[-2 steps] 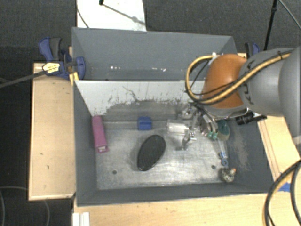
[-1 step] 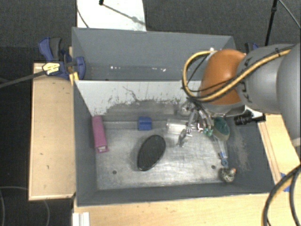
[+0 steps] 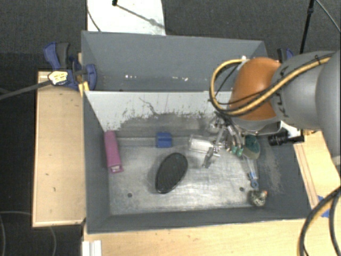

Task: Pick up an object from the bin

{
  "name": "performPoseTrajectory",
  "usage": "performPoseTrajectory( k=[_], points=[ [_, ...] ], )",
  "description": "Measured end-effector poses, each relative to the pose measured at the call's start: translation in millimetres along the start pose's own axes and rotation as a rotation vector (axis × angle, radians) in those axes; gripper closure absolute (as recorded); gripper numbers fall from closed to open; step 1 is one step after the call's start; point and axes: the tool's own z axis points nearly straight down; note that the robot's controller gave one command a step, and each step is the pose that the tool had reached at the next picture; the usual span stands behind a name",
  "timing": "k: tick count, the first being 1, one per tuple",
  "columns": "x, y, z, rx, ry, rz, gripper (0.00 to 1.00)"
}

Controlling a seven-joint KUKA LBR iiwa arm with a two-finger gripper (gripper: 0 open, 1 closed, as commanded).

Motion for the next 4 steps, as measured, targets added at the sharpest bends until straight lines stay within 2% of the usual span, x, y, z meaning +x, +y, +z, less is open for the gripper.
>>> performPoseTrajectory(
  k=[1, 2, 3, 4],
  points=[
    [-4.0, 7, 26, -0.003, -0.010, 0.038, 0.00],
    [-5.0, 7, 25, 0.000, -0.005, 0.033, 0.00],
    [-6.1, 7, 24, -0.001, -0.009, 0.032, 1.00],
    [-8.6, 8, -52, -0.002, -0.011, 0.025, 1.00]
  ],
)
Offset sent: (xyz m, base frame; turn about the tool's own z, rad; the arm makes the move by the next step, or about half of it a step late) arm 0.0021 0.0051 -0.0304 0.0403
